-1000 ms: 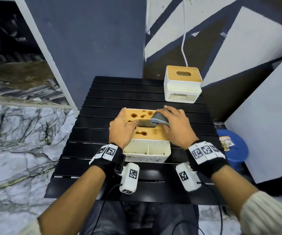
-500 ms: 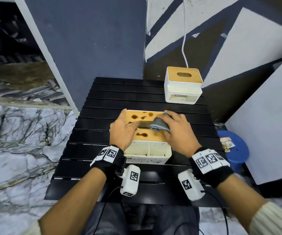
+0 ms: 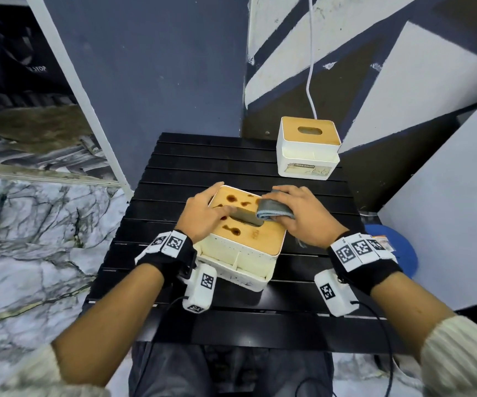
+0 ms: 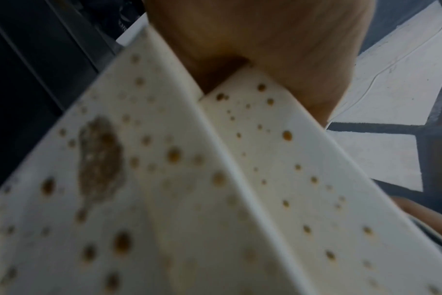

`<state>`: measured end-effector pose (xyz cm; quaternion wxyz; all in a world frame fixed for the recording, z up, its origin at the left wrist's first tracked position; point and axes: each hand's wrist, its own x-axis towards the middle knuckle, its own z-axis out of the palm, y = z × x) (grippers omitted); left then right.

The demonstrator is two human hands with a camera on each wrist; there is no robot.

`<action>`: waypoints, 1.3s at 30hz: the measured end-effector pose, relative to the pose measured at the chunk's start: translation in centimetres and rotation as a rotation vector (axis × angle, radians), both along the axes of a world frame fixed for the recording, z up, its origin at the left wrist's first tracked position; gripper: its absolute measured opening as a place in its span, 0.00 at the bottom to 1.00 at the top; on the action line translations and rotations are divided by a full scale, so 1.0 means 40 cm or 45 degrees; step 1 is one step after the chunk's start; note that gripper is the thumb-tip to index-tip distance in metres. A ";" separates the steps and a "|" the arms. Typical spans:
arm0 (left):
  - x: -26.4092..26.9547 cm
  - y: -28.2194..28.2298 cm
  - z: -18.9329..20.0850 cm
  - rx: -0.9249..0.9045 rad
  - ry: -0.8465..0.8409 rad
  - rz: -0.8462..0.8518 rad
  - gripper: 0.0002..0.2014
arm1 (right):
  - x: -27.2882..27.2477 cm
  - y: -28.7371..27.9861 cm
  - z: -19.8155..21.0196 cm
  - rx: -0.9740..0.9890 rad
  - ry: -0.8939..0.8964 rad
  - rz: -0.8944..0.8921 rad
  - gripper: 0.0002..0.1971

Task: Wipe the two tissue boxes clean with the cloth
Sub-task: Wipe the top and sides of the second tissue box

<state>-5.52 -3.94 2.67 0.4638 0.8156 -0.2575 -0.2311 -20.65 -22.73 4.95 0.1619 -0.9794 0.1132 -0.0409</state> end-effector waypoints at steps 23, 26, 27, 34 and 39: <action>-0.141 0.025 -0.018 0.090 -0.154 0.375 0.48 | -0.098 0.167 -0.053 -0.025 -0.269 -0.231 0.27; -0.113 0.013 -0.016 0.153 -0.217 0.253 0.47 | -0.114 0.159 -0.049 -0.006 -0.251 -0.098 0.28; -0.107 0.009 -0.010 0.172 -0.225 0.220 0.46 | -0.117 0.158 -0.047 -0.002 -0.238 -0.070 0.28; -0.087 -0.002 0.017 0.132 -0.101 0.107 0.42 | -0.116 0.166 -0.044 -0.053 -0.192 -0.089 0.27; -0.081 -0.003 -0.013 0.068 -0.088 0.216 0.42 | -0.045 0.152 -0.026 -0.057 -0.174 -0.190 0.26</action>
